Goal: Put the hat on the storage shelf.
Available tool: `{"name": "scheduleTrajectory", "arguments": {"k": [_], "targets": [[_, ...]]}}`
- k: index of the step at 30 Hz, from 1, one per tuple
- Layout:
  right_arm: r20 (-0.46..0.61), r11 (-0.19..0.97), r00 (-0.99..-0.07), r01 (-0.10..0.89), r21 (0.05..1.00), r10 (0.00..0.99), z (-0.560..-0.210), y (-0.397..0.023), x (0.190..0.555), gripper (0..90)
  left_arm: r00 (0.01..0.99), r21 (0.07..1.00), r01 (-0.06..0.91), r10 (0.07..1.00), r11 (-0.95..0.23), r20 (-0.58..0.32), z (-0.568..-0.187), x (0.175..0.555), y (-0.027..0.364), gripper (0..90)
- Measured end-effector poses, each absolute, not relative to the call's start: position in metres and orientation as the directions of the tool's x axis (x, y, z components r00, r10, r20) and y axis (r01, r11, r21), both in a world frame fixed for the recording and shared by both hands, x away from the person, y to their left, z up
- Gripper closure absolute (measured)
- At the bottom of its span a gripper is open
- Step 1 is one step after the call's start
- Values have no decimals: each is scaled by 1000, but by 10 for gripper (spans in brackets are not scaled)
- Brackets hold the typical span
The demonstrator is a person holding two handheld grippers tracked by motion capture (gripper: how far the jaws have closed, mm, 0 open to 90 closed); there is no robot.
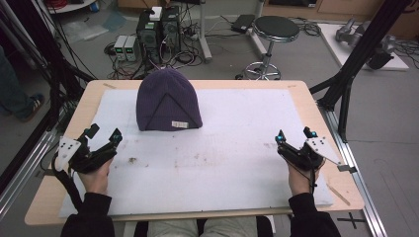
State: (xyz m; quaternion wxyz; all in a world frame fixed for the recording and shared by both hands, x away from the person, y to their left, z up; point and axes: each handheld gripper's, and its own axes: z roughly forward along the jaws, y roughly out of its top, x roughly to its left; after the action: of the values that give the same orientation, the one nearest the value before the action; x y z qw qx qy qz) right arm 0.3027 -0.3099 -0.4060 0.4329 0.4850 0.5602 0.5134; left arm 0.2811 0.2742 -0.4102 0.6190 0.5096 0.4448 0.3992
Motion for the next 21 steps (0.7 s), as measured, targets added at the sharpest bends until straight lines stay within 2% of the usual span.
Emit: {"name": "scheduleTrajectory", "arguments": {"k": [10, 12, 21], "targets": [[-12, 28, -129, 124, 992, 992, -423, -310, 300, 118, 214, 995, -26, 973, 99, -91, -425, 277, 275, 193], [18, -1, -125, 131, 991, 992, -426, -311, 299, 119, 201, 996, -21, 976, 85, -79, -427, 274, 275, 193], [-3, 16, -121, 106, 994, 993, -429, -307, 294, 119, 194, 995, -9, 977, 95, -92, -434, 268, 278, 194]]}}
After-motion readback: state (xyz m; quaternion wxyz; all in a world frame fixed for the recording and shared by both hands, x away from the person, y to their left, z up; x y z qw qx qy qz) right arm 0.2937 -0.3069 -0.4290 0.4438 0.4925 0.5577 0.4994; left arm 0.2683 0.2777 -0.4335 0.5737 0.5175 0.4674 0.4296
